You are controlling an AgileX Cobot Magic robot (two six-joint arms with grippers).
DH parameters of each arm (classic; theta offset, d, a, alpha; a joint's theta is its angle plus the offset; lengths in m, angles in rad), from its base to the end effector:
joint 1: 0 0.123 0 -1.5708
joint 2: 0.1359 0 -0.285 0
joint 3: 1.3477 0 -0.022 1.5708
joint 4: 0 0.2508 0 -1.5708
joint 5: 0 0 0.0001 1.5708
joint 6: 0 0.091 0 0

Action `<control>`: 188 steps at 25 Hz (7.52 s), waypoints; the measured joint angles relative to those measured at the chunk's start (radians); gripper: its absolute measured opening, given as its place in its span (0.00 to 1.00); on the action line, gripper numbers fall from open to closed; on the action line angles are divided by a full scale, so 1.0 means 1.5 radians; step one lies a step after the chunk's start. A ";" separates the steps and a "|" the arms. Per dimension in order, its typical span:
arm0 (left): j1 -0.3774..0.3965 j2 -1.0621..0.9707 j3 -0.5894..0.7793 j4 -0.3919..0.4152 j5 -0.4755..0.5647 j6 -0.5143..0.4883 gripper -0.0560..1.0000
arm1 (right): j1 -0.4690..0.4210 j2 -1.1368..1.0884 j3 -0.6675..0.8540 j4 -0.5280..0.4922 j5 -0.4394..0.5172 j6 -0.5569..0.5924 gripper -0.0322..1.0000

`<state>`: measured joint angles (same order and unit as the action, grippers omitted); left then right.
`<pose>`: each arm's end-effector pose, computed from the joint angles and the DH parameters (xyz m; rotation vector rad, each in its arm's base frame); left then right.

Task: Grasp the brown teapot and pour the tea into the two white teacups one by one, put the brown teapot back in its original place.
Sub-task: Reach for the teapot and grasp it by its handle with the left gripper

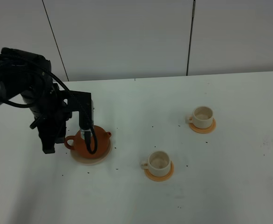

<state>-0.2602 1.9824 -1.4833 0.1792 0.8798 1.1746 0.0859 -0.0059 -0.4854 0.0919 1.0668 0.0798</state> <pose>0.4017 -0.0940 0.1996 2.0323 2.1174 0.3850 -0.0051 0.0069 0.2730 -0.0104 2.0623 0.2128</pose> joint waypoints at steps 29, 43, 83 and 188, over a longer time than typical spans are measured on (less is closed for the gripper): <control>-0.003 0.072 0.000 0.006 -0.077 0.016 0.39 | 0.000 0.000 0.000 0.000 0.000 0.000 0.26; -0.003 0.084 0.000 0.010 -0.087 0.018 0.38 | 0.000 0.000 0.000 0.000 0.000 -0.001 0.26; -0.001 0.089 0.000 -0.037 -0.124 0.038 0.21 | 0.000 0.000 0.000 0.000 0.000 0.000 0.26; 0.074 0.077 0.000 -0.184 -0.046 0.139 0.36 | 0.000 0.000 0.000 0.001 0.000 0.000 0.26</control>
<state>-0.1495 2.0981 -1.4833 -0.0964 0.8112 1.3833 0.0859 -0.0059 -0.4854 0.0929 1.0668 0.0800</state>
